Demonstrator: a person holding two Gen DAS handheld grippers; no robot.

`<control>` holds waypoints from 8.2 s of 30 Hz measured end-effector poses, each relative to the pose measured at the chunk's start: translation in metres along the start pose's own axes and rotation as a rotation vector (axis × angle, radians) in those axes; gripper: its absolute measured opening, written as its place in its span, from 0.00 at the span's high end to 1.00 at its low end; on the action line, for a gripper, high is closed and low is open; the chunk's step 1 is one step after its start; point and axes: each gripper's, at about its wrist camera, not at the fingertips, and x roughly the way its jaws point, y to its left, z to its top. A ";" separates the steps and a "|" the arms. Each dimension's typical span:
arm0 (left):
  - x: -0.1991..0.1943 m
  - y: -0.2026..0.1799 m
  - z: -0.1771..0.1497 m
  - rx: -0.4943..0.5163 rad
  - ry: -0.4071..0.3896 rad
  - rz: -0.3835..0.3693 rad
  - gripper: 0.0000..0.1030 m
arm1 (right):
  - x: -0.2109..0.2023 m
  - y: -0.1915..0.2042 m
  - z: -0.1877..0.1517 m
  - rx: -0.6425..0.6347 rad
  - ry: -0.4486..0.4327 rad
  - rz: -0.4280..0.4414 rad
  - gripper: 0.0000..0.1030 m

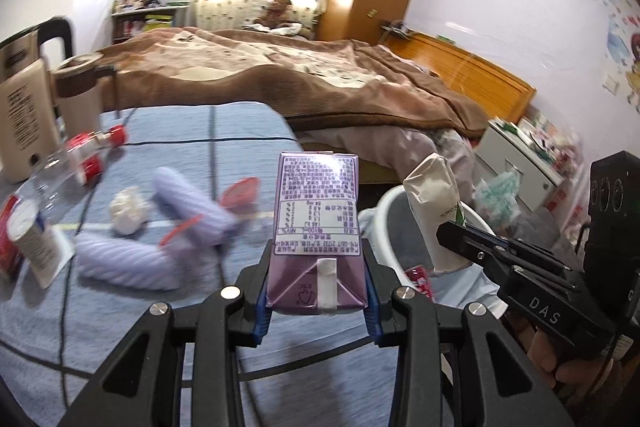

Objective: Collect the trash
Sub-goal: 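Carry the purple carton and cloth bag to the bin and release both, then move both open tools back over the bed toward the remaining items, then grasp the clear plastic cup with the right tool while the left tool grasps the white paper cup, then carry the clear cup and paper cup over the white bin with both tools, then open both tools to drop the two cups into the bin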

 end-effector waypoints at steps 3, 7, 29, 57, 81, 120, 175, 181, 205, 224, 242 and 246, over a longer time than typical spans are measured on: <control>0.011 -0.017 0.003 0.022 0.015 -0.028 0.63 | -0.006 -0.018 -0.003 0.021 0.003 -0.031 0.94; 0.026 -0.040 0.004 0.049 0.037 -0.058 0.63 | -0.013 -0.042 -0.007 0.053 0.012 -0.071 0.95; 0.086 -0.114 -0.008 0.124 0.176 -0.144 0.57 | -0.008 -0.133 -0.042 0.200 0.140 -0.200 0.93; 0.023 -0.041 -0.009 0.021 0.051 -0.025 0.39 | -0.012 -0.060 -0.029 0.129 0.060 -0.120 0.60; -0.045 0.108 -0.025 -0.187 -0.054 0.240 0.36 | 0.065 0.037 0.000 -0.011 0.122 0.025 0.60; -0.021 0.215 -0.014 -0.287 -0.019 0.391 0.34 | 0.188 0.071 0.034 -0.123 0.264 0.040 0.61; -0.054 0.153 -0.002 -0.188 -0.124 0.340 0.50 | 0.102 0.064 0.028 -0.063 0.111 0.078 0.71; -0.064 0.149 0.003 -0.183 -0.152 0.354 0.50 | 0.084 0.058 0.026 -0.056 0.087 0.074 0.71; -0.034 0.037 0.005 -0.025 -0.094 0.116 0.50 | 0.018 0.001 0.012 0.009 0.037 -0.013 0.71; 0.038 -0.085 0.005 0.133 0.024 -0.092 0.50 | -0.020 -0.100 -0.013 0.115 0.066 -0.196 0.71; 0.091 -0.127 -0.013 0.200 0.152 -0.117 0.50 | 0.009 -0.159 -0.039 0.190 0.218 -0.269 0.70; 0.094 -0.125 -0.014 0.197 0.161 -0.109 0.42 | 0.011 -0.161 -0.041 0.204 0.225 -0.276 0.65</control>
